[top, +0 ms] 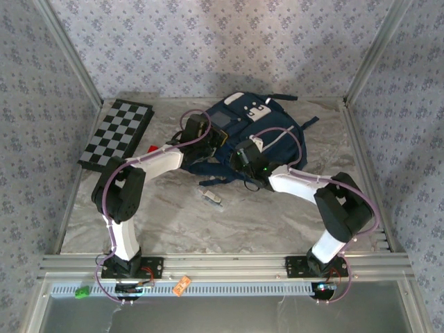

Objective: Pack the student bag
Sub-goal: Zip the student bag at the top-center of the table.

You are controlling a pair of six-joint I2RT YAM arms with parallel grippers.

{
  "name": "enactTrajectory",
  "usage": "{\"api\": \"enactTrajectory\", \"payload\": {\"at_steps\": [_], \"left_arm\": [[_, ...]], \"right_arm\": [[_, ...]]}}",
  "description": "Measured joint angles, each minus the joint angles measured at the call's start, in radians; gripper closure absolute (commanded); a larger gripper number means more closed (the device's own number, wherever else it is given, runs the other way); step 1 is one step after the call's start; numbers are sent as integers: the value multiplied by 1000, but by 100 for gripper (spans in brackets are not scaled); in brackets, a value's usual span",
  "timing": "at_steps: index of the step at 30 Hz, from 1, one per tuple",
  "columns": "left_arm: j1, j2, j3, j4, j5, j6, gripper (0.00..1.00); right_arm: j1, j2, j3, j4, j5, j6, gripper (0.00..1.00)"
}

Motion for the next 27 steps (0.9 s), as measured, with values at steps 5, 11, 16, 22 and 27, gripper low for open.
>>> {"api": "enactTrajectory", "payload": {"at_steps": [5,11,16,22,27], "left_arm": [[0,0,0,7,-5,0,100],[0,0,0,9,-15,0,100],[0,0,0,11,-14,0,100],[0,0,0,16,-11,0,100],[0,0,0,18,-12,0,100]], "right_arm": [[-6,6,6,21,3,-16,70],[-21,6,13,26,14,-58,78],[-23,-3,13,18,14,-99,83],[-25,-23,13,34,9,-145,86],[-34,-23,13,43,-13,-190,91]]}}
